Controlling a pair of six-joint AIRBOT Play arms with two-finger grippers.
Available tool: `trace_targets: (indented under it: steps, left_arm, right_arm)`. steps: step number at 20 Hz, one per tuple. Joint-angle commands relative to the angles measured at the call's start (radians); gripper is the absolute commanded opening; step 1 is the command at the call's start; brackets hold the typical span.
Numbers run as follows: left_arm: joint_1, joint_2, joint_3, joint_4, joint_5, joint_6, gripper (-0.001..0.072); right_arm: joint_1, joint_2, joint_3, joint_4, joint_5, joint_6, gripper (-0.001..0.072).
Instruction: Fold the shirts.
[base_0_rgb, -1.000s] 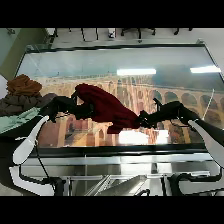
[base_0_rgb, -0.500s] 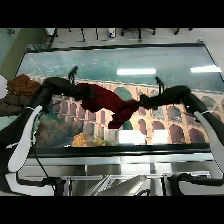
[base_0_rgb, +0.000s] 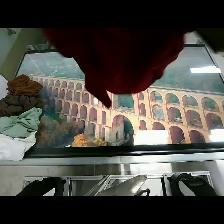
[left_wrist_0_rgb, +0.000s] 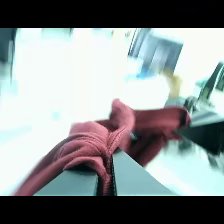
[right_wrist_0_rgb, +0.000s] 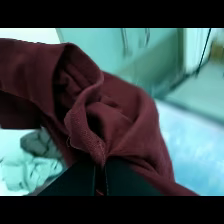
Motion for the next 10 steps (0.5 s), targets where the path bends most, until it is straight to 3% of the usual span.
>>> trace_targets:
  steps: [1,3,5,7,10]
  left_arm:
    - [-0.154,0.191,-0.077,0.234,-0.211,-0.026,0.0014]
    - [-0.210,0.226,-0.185,0.391,-0.315,-0.093,0.0014]
    - [-0.196,0.165,-0.212,0.492,-0.320,-0.153,0.0015]
    - [-0.120,0.033,-0.188,0.487,-0.257,-0.182,0.0015]
    - [0.040,-0.246,-0.112,0.314,-0.056,-0.188,0.0015]
  right_arm:
    - [-0.001,0.150,0.072,-0.073,0.000,-0.031,0.0024]
    - [-0.001,0.150,0.070,-0.140,-0.016,-0.007,0.0024]
    - [-0.001,0.100,0.055,-0.165,-0.050,0.023,0.0024]
    - [-0.001,0.021,0.021,-0.164,-0.086,0.031,0.0024]
    - [-0.001,-0.121,-0.094,-0.164,-0.093,0.040,0.0024]
